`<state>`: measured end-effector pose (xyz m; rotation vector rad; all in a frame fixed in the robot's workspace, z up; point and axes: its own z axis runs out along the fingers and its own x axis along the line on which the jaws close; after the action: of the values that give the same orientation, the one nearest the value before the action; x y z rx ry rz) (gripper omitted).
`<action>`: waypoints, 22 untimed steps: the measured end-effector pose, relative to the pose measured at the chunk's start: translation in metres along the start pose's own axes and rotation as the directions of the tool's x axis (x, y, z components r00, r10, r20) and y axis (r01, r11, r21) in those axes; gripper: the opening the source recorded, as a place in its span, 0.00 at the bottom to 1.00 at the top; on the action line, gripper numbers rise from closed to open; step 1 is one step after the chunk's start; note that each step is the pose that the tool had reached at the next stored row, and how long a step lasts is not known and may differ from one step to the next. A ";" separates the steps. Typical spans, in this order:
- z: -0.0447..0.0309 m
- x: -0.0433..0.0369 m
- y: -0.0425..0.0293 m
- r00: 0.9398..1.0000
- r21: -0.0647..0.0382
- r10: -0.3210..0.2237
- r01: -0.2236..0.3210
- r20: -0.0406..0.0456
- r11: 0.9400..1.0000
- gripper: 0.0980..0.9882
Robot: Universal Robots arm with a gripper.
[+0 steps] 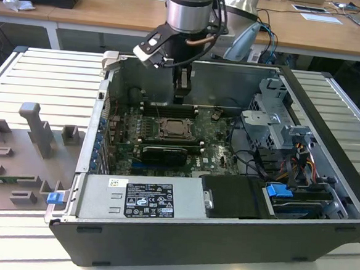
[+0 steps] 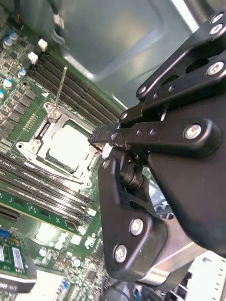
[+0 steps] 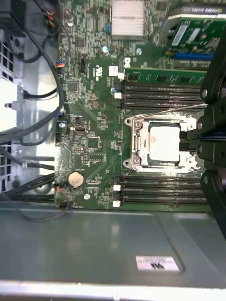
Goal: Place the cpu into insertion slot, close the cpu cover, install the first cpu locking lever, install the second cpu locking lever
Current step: 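Install the first cpu locking lever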
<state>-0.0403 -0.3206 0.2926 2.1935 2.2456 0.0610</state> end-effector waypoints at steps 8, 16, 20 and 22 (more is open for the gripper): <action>-0.0095 0.0002 -0.0002 1.000 -0.004 -0.024 0.024 0.004 1.000 0.01; -0.0093 0.0003 -0.0002 0.985 -0.001 -0.170 0.170 0.000 0.985 0.01; -0.0093 0.0003 -0.0002 0.975 0.000 -0.224 0.224 -0.002 0.975 0.01; -0.0093 0.0003 -0.0002 0.967 0.001 -0.253 0.253 -0.003 0.967 0.01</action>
<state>-0.0408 -0.3206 0.3019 1.8879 2.5059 0.0619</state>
